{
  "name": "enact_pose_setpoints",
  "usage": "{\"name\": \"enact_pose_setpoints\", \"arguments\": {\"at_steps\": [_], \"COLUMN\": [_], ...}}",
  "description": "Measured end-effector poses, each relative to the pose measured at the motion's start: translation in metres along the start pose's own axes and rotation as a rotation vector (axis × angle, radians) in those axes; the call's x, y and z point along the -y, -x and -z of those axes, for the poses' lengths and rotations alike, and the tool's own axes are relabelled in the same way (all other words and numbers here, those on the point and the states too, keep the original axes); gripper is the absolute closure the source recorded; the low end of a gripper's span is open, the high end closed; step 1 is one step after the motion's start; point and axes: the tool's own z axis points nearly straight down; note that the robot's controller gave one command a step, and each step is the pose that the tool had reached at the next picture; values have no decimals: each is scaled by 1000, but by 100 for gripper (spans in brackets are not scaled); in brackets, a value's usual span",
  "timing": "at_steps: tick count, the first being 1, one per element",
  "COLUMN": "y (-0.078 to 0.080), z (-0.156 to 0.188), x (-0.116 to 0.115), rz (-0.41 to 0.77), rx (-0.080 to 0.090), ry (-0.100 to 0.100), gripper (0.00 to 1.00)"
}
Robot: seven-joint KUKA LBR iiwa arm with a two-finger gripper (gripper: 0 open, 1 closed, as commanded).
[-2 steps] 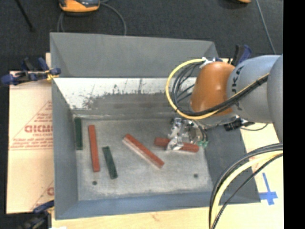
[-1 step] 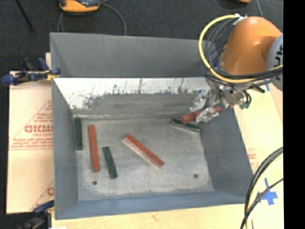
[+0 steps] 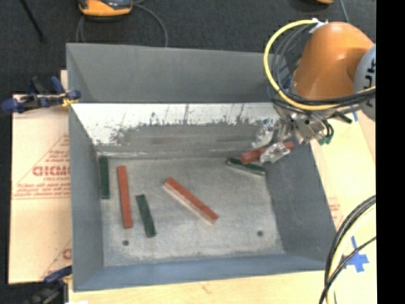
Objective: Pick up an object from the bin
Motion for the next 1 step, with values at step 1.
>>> {"name": "enact_pose_setpoints", "arguments": {"at_steps": [1], "y": [-2], "z": [31], "x": [5], "rz": [-97], "rx": [-4], "ry": [2], "gripper": [100]}}
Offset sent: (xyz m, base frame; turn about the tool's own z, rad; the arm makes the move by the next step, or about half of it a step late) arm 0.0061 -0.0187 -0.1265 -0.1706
